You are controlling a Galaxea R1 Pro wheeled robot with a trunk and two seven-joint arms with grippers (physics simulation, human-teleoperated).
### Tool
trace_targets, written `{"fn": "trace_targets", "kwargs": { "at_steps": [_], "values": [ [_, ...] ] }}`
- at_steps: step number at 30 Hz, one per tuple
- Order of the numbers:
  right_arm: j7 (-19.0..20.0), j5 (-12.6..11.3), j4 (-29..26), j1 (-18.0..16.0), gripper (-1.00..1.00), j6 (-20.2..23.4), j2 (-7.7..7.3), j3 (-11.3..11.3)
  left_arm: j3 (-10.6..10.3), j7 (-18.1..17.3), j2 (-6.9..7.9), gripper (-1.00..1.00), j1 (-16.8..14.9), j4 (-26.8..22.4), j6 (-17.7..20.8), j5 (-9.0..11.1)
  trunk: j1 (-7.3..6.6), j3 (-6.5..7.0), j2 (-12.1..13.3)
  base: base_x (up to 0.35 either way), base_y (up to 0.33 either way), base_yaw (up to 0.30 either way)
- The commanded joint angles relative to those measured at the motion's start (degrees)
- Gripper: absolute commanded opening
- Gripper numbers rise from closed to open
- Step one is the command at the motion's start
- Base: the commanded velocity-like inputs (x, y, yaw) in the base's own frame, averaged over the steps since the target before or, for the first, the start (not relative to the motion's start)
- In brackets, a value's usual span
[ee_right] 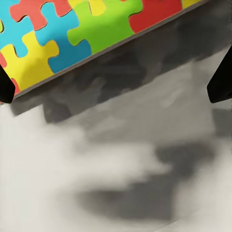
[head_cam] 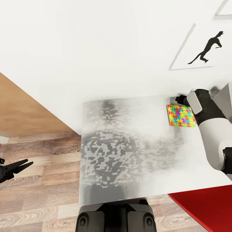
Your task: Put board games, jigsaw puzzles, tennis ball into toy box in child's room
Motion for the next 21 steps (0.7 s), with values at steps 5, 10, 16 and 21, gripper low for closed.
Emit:
{"fn": "trace_targets", "kwargs": {
  "at_steps": [5, 10, 16, 21],
  "values": [
    [-0.5, -1.4, 0.6, -0.1, 1.0, 0.1, -0.18, 0.2, 0.0, -0.2, 0.01, 1.0, 0.0, 0.0, 0.6, -0.1, 0.04, -0.07, -0.1, -0.003, 0.0, 0.0],
    [-0.5, -1.2, 0.6, -0.1, 1.0, 0.1, -0.25, 0.2, 0.0, -0.2, 0.01, 1.0, 0.0, 0.0, 0.6, -0.1, 0.04, -0.07, -0.1, -0.093, 0.0, 0.0],
    [-0.5, -1.0, 0.6, 0.0, 1.0, 0.1, -0.07, 0.2, 0.0, -0.2, 0.01, 1.0, 0.0, 0.0, 0.6, -0.1, 0.04, -0.07, -0.1, -0.072, 0.0, 0.0],
    [-0.4, -1.0, 0.6, 0.0, 1.0, 0.1, 0.04, 0.3, 0.0, -0.2, 0.01, 1.0, 0.0, 0.0, 0.6, -0.1, 0.04, -0.07, -0.1, -0.117, 0.003, 0.0]
  ]
}}
